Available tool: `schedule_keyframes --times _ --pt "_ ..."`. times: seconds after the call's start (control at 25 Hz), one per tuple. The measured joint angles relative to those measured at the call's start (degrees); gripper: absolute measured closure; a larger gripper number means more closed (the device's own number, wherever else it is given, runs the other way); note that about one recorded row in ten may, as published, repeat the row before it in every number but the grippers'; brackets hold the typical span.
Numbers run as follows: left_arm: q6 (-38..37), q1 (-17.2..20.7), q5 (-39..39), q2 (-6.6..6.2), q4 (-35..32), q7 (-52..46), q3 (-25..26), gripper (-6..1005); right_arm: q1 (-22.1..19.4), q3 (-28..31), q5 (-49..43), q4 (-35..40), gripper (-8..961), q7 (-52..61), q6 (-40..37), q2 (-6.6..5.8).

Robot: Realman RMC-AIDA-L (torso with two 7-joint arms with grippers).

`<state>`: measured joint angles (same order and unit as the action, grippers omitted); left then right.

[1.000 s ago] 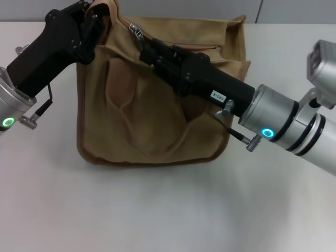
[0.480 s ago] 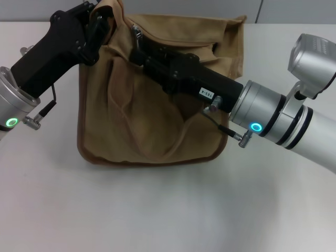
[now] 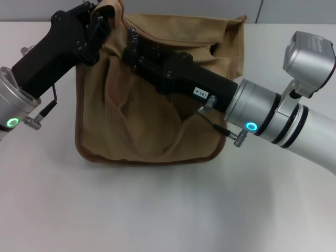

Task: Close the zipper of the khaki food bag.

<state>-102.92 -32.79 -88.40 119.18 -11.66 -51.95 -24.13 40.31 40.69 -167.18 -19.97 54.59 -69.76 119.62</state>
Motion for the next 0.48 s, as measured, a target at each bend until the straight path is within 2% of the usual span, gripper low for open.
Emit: schedule_keyframes --times 0.48 --pt "0.08 0.18 0.09 0.00 -0.03 0.17 -0.04 961 0.20 0.00 0.00 -0.78 745 0.65 -0.18 -0.09"
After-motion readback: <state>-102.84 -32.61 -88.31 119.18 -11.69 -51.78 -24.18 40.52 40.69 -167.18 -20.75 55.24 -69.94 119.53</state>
